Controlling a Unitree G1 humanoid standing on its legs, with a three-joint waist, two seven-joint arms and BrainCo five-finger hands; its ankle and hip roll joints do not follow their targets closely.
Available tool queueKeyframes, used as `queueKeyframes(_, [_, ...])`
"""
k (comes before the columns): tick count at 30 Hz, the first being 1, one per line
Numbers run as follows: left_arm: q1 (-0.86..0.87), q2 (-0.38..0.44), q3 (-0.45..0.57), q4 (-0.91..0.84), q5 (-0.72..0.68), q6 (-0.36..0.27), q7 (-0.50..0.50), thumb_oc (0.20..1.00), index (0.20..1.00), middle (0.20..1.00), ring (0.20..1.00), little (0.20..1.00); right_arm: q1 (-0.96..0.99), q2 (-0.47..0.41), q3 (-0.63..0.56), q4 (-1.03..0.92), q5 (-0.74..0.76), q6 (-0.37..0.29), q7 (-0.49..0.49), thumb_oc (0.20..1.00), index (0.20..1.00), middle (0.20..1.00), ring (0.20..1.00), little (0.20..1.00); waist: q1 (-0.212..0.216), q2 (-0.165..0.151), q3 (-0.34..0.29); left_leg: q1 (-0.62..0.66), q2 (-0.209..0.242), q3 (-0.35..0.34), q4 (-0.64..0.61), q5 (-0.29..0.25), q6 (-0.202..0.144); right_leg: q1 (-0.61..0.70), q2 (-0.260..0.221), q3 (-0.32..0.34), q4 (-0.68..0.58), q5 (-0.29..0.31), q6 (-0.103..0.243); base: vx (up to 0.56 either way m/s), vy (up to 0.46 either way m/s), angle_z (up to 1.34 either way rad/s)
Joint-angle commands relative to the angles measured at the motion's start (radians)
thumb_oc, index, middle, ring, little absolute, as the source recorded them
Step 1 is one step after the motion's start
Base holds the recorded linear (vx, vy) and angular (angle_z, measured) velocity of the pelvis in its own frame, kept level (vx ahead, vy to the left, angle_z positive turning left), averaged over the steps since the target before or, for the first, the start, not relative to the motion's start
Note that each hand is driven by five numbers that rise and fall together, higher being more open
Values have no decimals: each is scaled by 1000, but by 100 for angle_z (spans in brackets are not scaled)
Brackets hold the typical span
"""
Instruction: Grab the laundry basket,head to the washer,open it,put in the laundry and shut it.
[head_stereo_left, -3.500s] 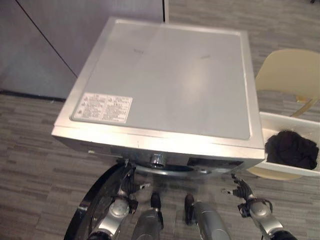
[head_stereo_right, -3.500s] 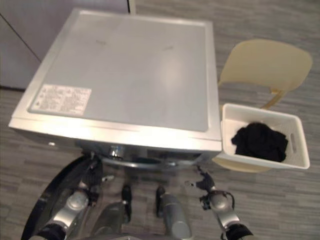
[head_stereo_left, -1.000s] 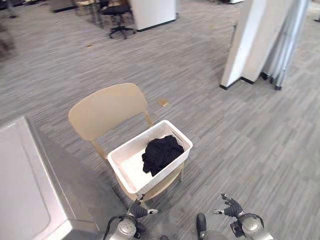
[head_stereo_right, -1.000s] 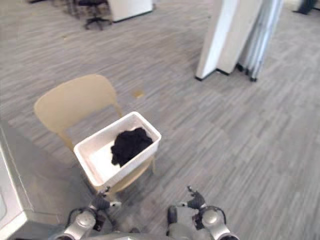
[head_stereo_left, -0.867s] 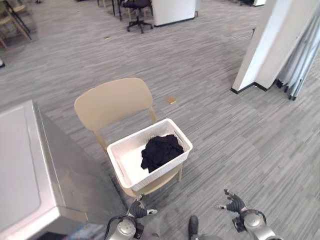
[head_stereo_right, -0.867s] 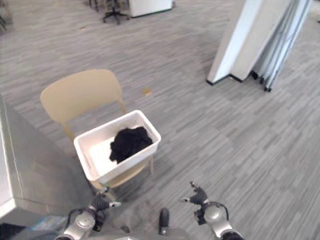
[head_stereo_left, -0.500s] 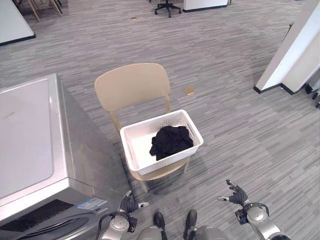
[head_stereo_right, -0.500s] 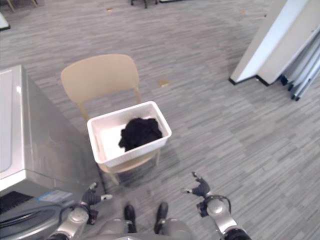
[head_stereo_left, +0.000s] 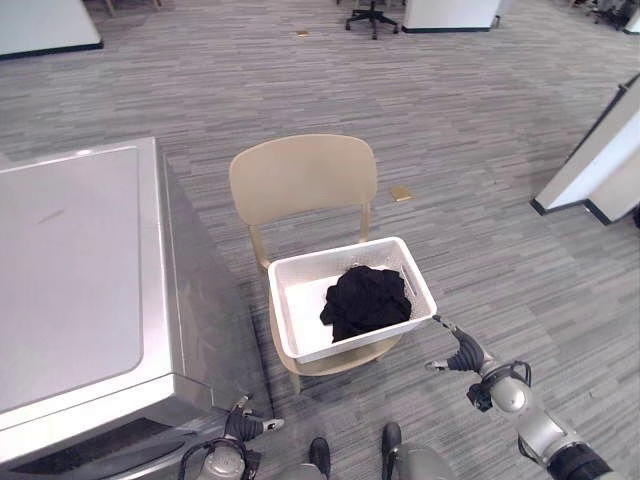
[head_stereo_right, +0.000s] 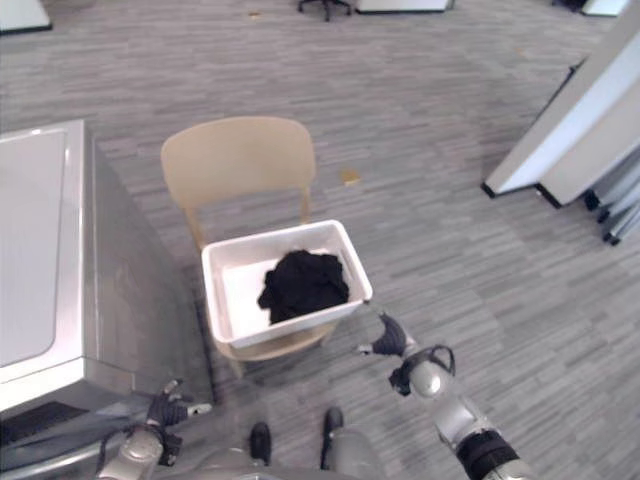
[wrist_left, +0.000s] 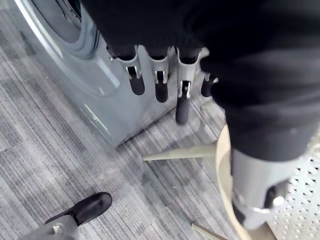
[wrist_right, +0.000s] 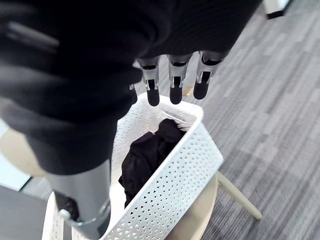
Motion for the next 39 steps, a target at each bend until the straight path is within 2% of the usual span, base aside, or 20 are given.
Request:
queueKeyframes(1, [-42,40,-4,-19,11,-52,12,1000,1000,1000,1000,1000,-97,-19,28,10,-102,-40,-19,1000,1000,1000,1000,1000,24,-22,12,-4,-17,-38,107,-129,-19,90,-26,-19,-19,71,29,38,-134,123])
queueKeyframes(5, [-35,37,-12,0,20,-56,12,1000,1000,1000,1000,1000,-176,-30,100,52,-166,-39,-22,1000,1000,1000,1000,1000,55,-21,-1,-21,-7,-67,82,-103,-35,118,-30,-61,-79,80,15,30,-127,71])
queueKeyframes(7, [-40,33,-21,17,17,-55,17,1000,1000,1000,1000,1000,-249,-7,153,130,-191,-20,-40,1000,1000,1000,1000,1000,83,-16,3,-39,3,-99,53,-75,-50,133,-32,-104,-113,80,9,-21,-162,26])
queueKeyframes(10, [-73,28,-46,28,1,-60,30,1000,1000,1000,1000,1000,-368,45,217,291,-232,11,-88,1000,1000,1000,1000,1000,120,-6,37,-85,9,-144,36,-40,-65,115,-32,-152,-116,76,0,-103,-115,54])
queueKeyframes(12, [-86,27,-54,28,-8,-62,37,1000,1000,1000,1000,1000,-402,61,226,341,-231,18,-106,1000,1000,1000,1000,1000,125,-4,49,-107,7,-158,37,-29,-68,99,-32,-166,-110,75,-3,-99,-58,55])
queueKeyframes(15, [-132,23,-111,17,-46,-75,65,1000,1000,1000,1000,1000,-562,84,264,525,-243,68,-180,1000,1000,1000,1000,1000,161,17,99,-188,6,-198,32,14,-84,34,-36,-211,-95,78,-9,-134,-62,44])
queueKeyframes(22, [-188,30,-174,1,-96,-93,94,1000,1000,1000,1000,1000,-741,62,296,756,-232,119,-255,1000,1000,1000,1000,1000,191,44,144,-276,7,-229,6,67,-97,-57,-39,-233,-68,81,-12,-51,-4,21])
queueKeyframes(28, [-234,25,-228,-56,-126,-103,117,1000,1000,1000,1000,1000,-849,-11,300,888,-252,172,-309,1000,1000,1000,1000,1000,217,96,180,-330,-3,-258,-26,105,-106,-131,-44,-250,-26,64,-17,-27,8,13])
queueKeyframes(32, [-268,13,-267,-87,-137,-100,120,1000,1000,1000,1000,1000,-882,-44,280,949,-181,176,-293,1000,1000,1000,1000,1000,231,134,205,-368,-15,-281,-30,120,-106,-191,-52,-255,28,48,-22,-38,4,21])
queueKeyframes(34, [-270,15,-269,-90,-137,-98,117,1000,1000,1000,1000,1000,-889,-50,282,953,-168,175,-282,1000,1000,1000,1000,1000,232,137,207,-374,-18,-284,-27,121,-105,-198,-53,-253,35,44,-24,-20,-13,10])
queueKeyframes(35, [-271,15,-271,-90,-136,-97,115,1000,1000,1000,1000,1000,-886,-46,281,949,-152,171,-273,849,849,849,849,849,234,137,211,-377,-20,-287,-24,122,-105,-203,-52,-254,44,40,-26,-10,-34,7])
queueKeyframes(36, [-274,11,-273,-83,-137,-98,116,1000,1000,1000,1000,1000,-880,-36,263,941,-107,162,-268,448,448,448,448,448,233,138,213,-378,-21,-288,-22,122,-105,-208,-54,-254,52,38,-27,-9,-38,4])
queueKeyframes(37, [-276,11,-266,-85,-141,-96,116,1000,1000,1000,1000,1000,-874,-26,254,925,-77,155,-262,200,200,200,200,200,234,137,215,-375,-22,-288,-23,121,-105,-207,-53,-254,54,38,-26,1,-31,4])
queueKeyframes(39, [-268,8,-263,-85,-136,-94,115,1000,1000,1000,1000,1000,-847,-9,219,882,7,132,-260,200,200,200,200,200,233,132,211,-365,-22,-289,-25,119,-106,-195,-51,-256,47,35,-27,18,-34,5])
